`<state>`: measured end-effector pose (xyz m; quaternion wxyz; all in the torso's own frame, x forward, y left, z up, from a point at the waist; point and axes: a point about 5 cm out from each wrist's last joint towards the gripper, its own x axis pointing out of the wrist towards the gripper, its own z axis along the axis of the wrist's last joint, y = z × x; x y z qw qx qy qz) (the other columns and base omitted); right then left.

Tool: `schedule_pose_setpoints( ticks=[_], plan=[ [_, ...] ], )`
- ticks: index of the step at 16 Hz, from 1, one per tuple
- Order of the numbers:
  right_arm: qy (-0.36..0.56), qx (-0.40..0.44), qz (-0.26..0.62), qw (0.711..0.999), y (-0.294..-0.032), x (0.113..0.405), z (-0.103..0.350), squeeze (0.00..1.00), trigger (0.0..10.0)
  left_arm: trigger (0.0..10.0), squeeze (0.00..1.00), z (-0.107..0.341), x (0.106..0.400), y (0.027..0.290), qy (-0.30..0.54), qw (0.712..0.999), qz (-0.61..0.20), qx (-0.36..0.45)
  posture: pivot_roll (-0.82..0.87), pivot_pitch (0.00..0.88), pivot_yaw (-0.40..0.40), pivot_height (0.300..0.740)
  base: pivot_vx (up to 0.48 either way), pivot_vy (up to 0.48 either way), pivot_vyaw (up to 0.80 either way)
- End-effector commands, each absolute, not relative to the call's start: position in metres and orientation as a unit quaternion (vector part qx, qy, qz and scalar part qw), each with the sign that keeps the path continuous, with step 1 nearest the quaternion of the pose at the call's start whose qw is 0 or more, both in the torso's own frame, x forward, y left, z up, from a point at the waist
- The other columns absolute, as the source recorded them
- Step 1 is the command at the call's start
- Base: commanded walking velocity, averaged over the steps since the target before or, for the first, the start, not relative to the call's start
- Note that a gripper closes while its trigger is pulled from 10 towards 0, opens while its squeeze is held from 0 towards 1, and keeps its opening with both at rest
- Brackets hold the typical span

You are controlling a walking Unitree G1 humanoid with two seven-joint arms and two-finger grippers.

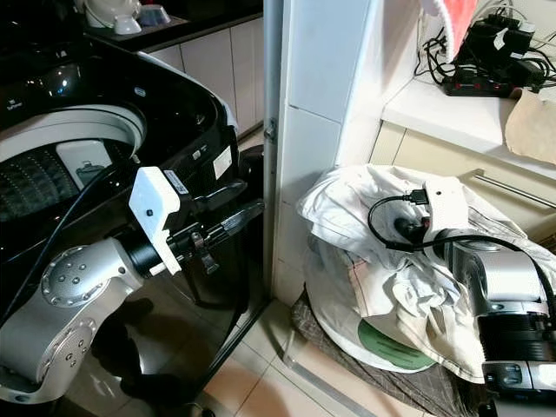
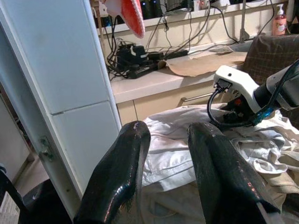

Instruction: Clothes washing

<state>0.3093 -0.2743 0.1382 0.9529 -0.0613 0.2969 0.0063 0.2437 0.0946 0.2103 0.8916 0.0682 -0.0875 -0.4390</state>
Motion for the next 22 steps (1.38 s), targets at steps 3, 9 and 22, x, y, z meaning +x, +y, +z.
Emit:
schedule_pose_setpoints(
  ticks=[3, 9, 22],
  plan=[
    [0.290, -0.051, 0.000, 0.956, -0.278, 0.308, 0.138, 0.00, 0.0, 10.0, 0.00, 0.210, 0.248, 0.096, -0.084, 0.899, -0.424, 0.074, -0.05, 0.004, 0.016, 0.740, 0.000, 0.000, 0.00],
    [0.214, -0.031, 0.004, 0.976, -0.275, 0.313, 0.165, 0.00, 0.0, 10.0, 0.00, 0.217, 0.256, 0.102, -0.103, 0.914, -0.386, 0.077, -0.05, 0.006, 0.019, 0.740, 0.000, 0.000, 0.00],
    [-0.092, 0.316, 0.460, 0.825, -0.112, 0.296, 0.350, 0.00, 0.0, 10.0, 1.00, 0.254, 0.273, 0.091, -0.184, 0.906, -0.379, -0.021, -0.04, 0.000, 0.013, 0.740, 0.000, 0.000, 0.00]
  ],
)
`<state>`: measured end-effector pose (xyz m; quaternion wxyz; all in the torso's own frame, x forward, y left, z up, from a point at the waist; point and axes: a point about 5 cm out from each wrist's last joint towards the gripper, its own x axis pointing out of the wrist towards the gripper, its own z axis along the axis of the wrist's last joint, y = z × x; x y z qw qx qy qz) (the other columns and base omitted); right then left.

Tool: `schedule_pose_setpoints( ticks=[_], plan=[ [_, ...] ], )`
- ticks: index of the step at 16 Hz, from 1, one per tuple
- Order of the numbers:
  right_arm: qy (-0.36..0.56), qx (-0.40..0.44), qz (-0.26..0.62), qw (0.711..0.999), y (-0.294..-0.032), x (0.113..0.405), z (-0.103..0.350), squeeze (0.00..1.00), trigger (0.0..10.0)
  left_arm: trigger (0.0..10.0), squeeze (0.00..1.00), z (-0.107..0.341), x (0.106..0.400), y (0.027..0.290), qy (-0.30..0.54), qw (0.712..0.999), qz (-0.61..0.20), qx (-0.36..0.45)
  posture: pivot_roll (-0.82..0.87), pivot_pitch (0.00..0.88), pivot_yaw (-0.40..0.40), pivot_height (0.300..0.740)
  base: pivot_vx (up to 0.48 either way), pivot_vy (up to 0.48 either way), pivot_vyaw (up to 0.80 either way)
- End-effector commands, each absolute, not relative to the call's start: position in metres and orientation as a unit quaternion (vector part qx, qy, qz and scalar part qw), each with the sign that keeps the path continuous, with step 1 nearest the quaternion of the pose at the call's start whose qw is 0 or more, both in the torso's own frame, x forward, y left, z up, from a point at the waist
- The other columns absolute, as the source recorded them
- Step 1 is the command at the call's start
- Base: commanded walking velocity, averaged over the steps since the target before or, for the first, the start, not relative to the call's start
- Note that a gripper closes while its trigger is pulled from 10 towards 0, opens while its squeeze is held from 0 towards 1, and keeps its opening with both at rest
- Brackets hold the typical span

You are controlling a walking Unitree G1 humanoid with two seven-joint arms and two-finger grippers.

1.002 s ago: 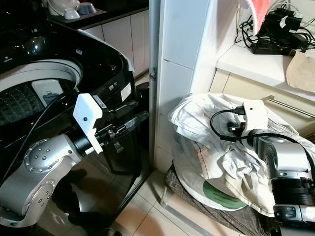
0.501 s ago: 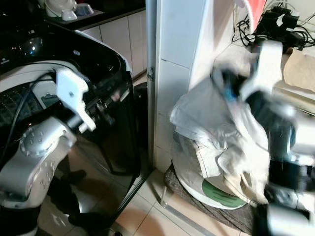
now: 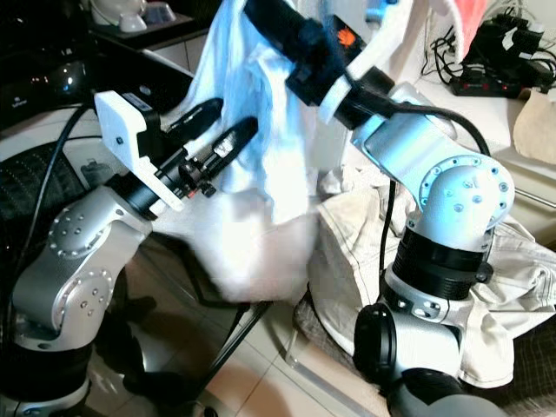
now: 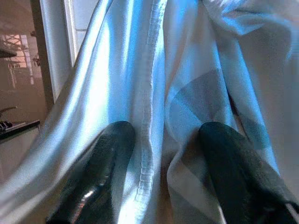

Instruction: Clothes washing

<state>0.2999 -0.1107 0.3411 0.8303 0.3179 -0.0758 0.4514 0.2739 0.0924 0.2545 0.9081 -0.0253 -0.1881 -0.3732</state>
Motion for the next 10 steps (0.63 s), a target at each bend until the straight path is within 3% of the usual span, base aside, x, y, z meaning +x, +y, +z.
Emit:
schedule_pose_setpoints(
  ticks=[1, 4, 7, 10],
  plan=[
    [-0.086, 0.323, 0.461, 0.822, -0.112, 0.296, 0.351, 0.00, 0.0, 10.0, 1.00, 0.253, 0.271, 0.088, -0.182, 0.901, -0.392, -0.038, -0.04, 0.000, 0.011, 0.740, 0.000, 0.000, 0.00],
    [-0.066, 0.329, 0.463, 0.820, -0.111, 0.294, 0.349, 0.00, 0.0, 10.0, 1.00, 0.256, 0.257, 0.079, -0.189, 0.865, -0.452, -0.110, -0.04, 0.000, 0.013, 0.740, 0.000, 0.000, 0.00],
    [-0.049, 0.324, 0.463, 0.823, -0.109, 0.291, 0.342, 0.00, 0.0, 10.0, 1.00, 0.254, 0.261, 0.080, -0.186, 0.875, -0.438, -0.087, -0.05, 0.000, 0.016, 0.740, 0.000, 0.000, 0.00],
    [-0.029, 0.304, 0.456, 0.836, -0.110, 0.291, 0.336, 0.00, 0.0, 10.0, 1.00, 0.263, 0.260, 0.102, -0.198, 0.872, -0.442, -0.070, -0.05, 0.000, 0.009, 0.740, 0.000, 0.000, 0.00]
  ],
)
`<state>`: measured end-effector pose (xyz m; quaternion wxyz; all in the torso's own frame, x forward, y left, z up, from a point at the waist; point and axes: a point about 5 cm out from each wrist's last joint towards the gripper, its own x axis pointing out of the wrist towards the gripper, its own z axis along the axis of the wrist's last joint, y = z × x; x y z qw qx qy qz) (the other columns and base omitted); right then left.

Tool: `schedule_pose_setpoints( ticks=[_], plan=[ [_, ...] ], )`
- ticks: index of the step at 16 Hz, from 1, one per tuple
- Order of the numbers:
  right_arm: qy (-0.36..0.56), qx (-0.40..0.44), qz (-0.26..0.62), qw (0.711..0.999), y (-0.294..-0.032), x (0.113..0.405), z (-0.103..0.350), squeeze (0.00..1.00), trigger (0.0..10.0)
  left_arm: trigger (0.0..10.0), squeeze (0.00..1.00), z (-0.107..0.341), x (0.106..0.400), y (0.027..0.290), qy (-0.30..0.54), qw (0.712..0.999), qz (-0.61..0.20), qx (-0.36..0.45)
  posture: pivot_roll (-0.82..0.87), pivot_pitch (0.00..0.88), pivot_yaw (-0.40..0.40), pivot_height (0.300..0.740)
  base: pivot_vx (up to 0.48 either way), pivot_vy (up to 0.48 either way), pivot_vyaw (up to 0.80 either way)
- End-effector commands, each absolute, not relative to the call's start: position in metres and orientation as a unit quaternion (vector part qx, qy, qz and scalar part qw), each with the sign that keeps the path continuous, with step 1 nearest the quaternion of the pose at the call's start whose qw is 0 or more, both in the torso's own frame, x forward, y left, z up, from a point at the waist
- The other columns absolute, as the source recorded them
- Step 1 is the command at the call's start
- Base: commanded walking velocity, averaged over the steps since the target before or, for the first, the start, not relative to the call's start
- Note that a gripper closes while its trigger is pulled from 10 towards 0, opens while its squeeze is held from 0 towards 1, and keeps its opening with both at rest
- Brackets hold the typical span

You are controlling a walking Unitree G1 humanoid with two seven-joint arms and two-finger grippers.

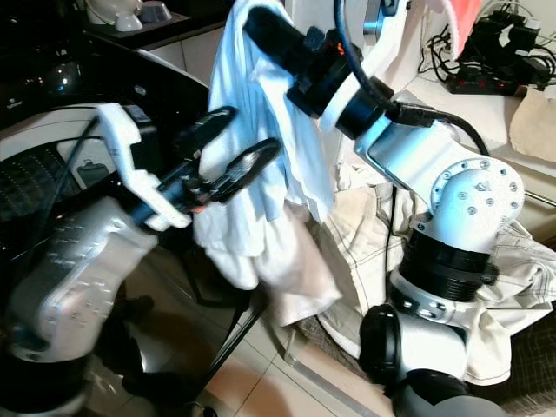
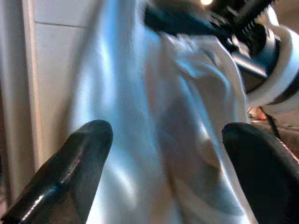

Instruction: Clothes washing

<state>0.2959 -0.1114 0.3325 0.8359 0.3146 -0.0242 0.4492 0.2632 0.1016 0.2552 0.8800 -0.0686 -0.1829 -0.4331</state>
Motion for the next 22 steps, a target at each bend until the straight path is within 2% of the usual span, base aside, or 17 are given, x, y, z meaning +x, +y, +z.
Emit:
schedule_pose_setpoints(
  ticks=[1, 2, 3, 4, 5, 8, 9, 13, 15, 16, 19, 22],
  plan=[
    [-0.025, 0.300, 0.457, 0.837, -0.111, 0.291, 0.334, 0.00, 0.0, 10.0, 1.00, 0.265, 0.260, 0.112, -0.202, 0.873, -0.439, -0.065, -0.05, 0.000, 0.005, 0.740, 0.000, 0.000, 0.00],
    [-0.019, 0.289, 0.458, 0.840, -0.113, 0.290, 0.332, 0.00, 0.0, 10.0, 1.00, 0.270, 0.263, 0.130, -0.216, 0.879, -0.420, -0.067, -0.05, 0.000, 0.003, 0.740, 0.000, 0.000, 0.00],
    [-0.017, 0.286, 0.459, 0.841, -0.114, 0.290, 0.331, 0.00, 0.0, 10.0, 1.00, 0.272, 0.264, 0.136, -0.221, 0.881, -0.413, -0.070, -0.05, 0.000, 0.003, 0.740, 0.000, 0.000, 0.00],
    [-0.008, 0.270, 0.467, 0.842, -0.120, 0.288, 0.329, 0.00, 0.0, 10.0, 1.00, 0.281, 0.270, 0.157, -0.239, 0.888, -0.386, -0.075, -0.04, 0.000, -0.005, 0.740, 0.000, 0.000, 0.00],
    [-0.006, 0.263, 0.478, 0.838, -0.122, 0.285, 0.330, 0.00, 0.0, 10.0, 1.00, 0.281, 0.275, 0.162, -0.233, 0.891, -0.383, -0.074, -0.04, 0.000, -0.005, 0.740, 0.000, 0.000, 0.00],
    [-0.002, 0.249, 0.525, 0.814, -0.121, 0.276, 0.332, 0.00, 0.0, 10.0, 1.00, 0.271, 0.290, 0.154, -0.202, 0.891, -0.404, -0.049, -0.04, 0.000, -0.006, 0.740, 0.000, 0.000, 0.00],
    [-0.003, 0.251, 0.531, 0.809, -0.121, 0.275, 0.332, 0.00, 0.0, 10.0, 1.00, 0.271, 0.293, 0.151, -0.203, 0.886, -0.412, -0.067, -0.04, 0.000, -0.006, 0.740, 0.000, 0.000, 0.00],
    [-0.002, 0.251, 0.530, 0.810, -0.116, 0.276, 0.330, 0.00, 0.0, 10.0, 1.00, 0.267, 0.290, 0.118, -0.180, 0.830, -0.499, -0.169, -0.06, 0.000, 0.008, 0.740, 0.000, 0.000, 0.00],
    [0.006, 0.251, 0.513, 0.821, -0.114, 0.281, 0.325, 0.00, 0.0, 10.0, 1.00, 0.269, 0.282, 0.110, -0.182, 0.799, -0.531, -0.213, -0.06, 0.000, 0.006, 0.740, 0.000, 0.000, 0.00],
    [0.014, 0.252, 0.490, 0.834, -0.114, 0.287, 0.320, 0.00, 0.0, 10.0, 1.00, 0.273, 0.274, 0.106, -0.186, 0.770, -0.550, -0.266, -0.06, 0.000, 0.005, 0.740, 0.000, 0.000, 0.00],
    [0.013, 0.256, 0.481, 0.839, -0.115, 0.290, 0.319, 0.00, 0.0, 10.0, 1.00, 0.270, 0.266, 0.105, -0.172, 0.744, -0.569, -0.304, -0.05, 0.000, 0.002, 0.740, 0.000, 0.000, 0.00],
    [0.008, 0.252, 0.479, 0.841, -0.116, 0.291, 0.320, 0.00, 0.0, 10.0, 1.00, 0.255, 0.257, 0.096, -0.128, 0.736, -0.600, -0.287, -0.05, 0.000, 0.005, 0.740, 0.000, 0.000, 0.00]
  ],
)
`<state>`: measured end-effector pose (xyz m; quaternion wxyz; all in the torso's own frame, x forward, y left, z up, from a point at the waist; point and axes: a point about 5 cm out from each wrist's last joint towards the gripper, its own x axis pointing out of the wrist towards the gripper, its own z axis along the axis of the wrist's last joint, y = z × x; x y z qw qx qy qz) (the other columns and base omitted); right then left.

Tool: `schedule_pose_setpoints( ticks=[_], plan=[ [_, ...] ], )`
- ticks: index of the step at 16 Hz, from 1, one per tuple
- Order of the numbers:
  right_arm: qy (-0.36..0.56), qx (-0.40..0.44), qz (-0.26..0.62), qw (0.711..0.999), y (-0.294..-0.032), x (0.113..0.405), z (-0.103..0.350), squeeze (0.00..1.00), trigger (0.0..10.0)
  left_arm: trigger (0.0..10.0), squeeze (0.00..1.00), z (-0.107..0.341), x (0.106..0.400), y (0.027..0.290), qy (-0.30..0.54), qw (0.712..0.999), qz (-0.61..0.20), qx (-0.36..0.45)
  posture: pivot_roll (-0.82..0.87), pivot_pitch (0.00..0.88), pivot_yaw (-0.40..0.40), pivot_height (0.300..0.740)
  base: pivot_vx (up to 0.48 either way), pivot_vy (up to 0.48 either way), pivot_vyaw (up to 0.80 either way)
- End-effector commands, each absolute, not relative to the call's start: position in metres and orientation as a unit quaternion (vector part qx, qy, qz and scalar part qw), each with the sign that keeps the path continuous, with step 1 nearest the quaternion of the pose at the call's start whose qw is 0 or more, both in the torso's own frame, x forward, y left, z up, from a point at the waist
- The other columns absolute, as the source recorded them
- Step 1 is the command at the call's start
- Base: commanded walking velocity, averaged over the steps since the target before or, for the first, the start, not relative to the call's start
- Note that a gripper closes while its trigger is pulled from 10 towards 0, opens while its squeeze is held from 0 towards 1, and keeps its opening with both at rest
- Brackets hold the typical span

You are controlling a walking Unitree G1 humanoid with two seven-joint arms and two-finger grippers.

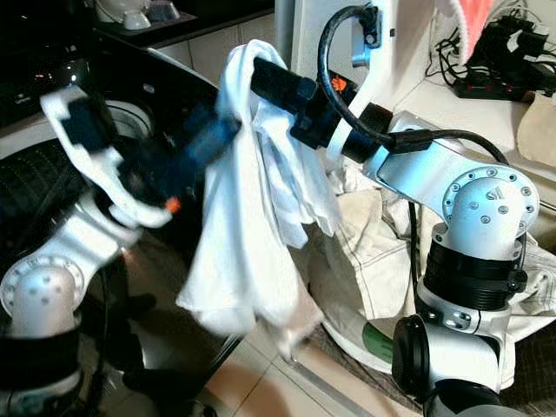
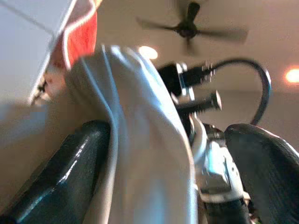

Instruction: Clothes washing

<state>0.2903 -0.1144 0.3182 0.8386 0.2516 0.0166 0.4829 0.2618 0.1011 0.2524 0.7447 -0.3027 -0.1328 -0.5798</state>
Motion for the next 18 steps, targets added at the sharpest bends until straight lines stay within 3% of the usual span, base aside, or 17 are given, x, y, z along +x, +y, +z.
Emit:
schedule_pose_setpoints(
  ticks=[1, 5, 8, 9, 10, 11, 12, 13, 18],
  plan=[
    [0.008, 0.252, 0.478, 0.841, -0.116, 0.291, 0.320, 0.00, 0.0, 10.0, 1.00, 0.254, 0.256, 0.094, -0.121, 0.738, -0.601, -0.282, -0.05, 0.000, 0.005, 0.740, 0.000, 0.000, 0.00],
    [0.001, 0.264, 0.491, 0.830, -0.108, 0.288, 0.323, 0.00, 0.0, 10.0, 1.00, 0.236, 0.277, 0.069, -0.100, 0.834, -0.521, -0.153, -0.05, 0.000, 0.013, 0.740, 0.000, 0.000, 0.00],
    [0.001, 0.266, 0.498, 0.825, -0.104, 0.285, 0.322, 0.00, 0.0, 10.0, 1.00, 0.236, 0.297, 0.072, -0.115, 0.882, -0.443, -0.117, -0.05, 0.000, 0.018, 0.740, 0.000, 0.000, 0.00],
    [0.001, 0.267, 0.498, 0.825, -0.104, 0.285, 0.322, 0.00, 0.0, 10.0, 0.99, 0.238, 0.296, 0.074, -0.127, 0.879, -0.445, -0.116, -0.05, 0.000, 0.018, 0.740, 0.000, 0.000, 0.00],
    [0.001, 0.269, 0.496, 0.826, -0.104, 0.285, 0.322, 0.00, 0.0, 10.0, 0.47, 0.240, 0.293, 0.073, -0.142, 0.872, -0.455, -0.113, -0.05, 0.000, 0.018, 0.740, 0.000, 0.000, 0.00],
    [0.001, 0.269, 0.496, 0.826, -0.104, 0.285, 0.322, 0.00, 0.0, 10.0, 0.29, 0.239, 0.292, 0.073, -0.140, 0.869, -0.460, -0.120, -0.05, 0.000, 0.018, 0.740, 0.000, 0.000, 0.00],
    [0.001, 0.270, 0.494, 0.827, -0.104, 0.285, 0.322, 0.00, 0.0, 2.7, 0.00, 0.237, 0.291, 0.072, -0.132, 0.868, -0.461, -0.128, -0.05, 0.000, 0.017, 0.740, 0.000, 0.000, 0.00],
    [0.000, 0.270, 0.493, 0.827, -0.104, 0.286, 0.323, 0.00, 0.0, 0.3, 0.00, 0.232, 0.291, 0.071, -0.120, 0.872, -0.462, -0.109, -0.05, 0.000, 0.017, 0.740, 0.000, 0.000, 0.00],
    [-0.002, 0.272, 0.489, 0.829, -0.105, 0.286, 0.324, 0.00, 0.0, 0.0, 0.00, 0.233, 0.291, 0.075, -0.127, 0.871, -0.459, -0.125, -0.05, 0.000, 0.018, 0.740, 0.000, 0.000, 0.00]
  ],
)
